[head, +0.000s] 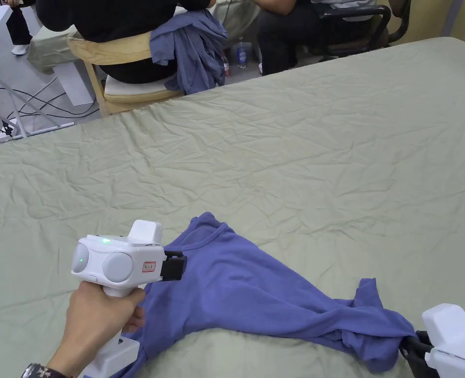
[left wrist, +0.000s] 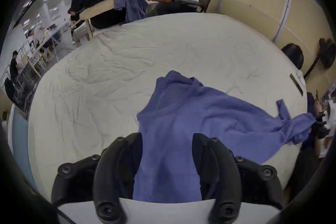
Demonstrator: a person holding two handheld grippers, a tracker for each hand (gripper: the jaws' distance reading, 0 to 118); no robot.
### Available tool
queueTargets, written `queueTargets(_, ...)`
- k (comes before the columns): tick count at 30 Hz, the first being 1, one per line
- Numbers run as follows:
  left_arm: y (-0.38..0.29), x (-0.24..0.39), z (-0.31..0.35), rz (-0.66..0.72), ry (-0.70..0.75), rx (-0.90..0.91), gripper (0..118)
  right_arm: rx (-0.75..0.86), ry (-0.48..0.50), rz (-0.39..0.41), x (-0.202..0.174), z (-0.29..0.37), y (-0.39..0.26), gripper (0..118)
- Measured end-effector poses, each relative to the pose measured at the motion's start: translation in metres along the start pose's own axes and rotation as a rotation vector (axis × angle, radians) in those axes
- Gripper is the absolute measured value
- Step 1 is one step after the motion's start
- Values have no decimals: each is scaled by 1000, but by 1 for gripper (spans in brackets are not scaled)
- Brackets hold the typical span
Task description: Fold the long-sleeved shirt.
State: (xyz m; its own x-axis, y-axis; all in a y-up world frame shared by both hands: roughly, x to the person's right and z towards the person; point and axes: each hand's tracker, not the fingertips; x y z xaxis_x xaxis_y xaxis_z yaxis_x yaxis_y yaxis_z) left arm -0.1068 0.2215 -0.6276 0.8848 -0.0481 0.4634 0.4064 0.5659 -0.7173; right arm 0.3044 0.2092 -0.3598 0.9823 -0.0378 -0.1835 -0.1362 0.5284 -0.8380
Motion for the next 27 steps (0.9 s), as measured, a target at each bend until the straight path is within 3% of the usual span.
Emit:
queueTargets(9, 13, -27, -92, 65, -31, -99, 56, -10, -4, -27, 3, -10, 3, 6)
queueTargets(11, 11, -27, -96, 79, -38, -104, 50, -17, -7, -35, 5, -9, 3, 6)
queueTargets(12, 8, -24, -92, 83, -40, -90, 45, -18, -9, -38, 5, -9, 3, 6)
queueTargets(16, 2, -16, -76, 140, -48, -50, 9, -25, -5, -38, 4, -12, 0, 6)
queueTargets(22, -3, -2, -51, 217, -22, 36, 3, 37, -9, -56, 2, -2, 3, 6)
queueTargets(27, -1, 13, 21, 155, -16, 150, 2, 169, -38, -83, 0, 27, 11, 5)
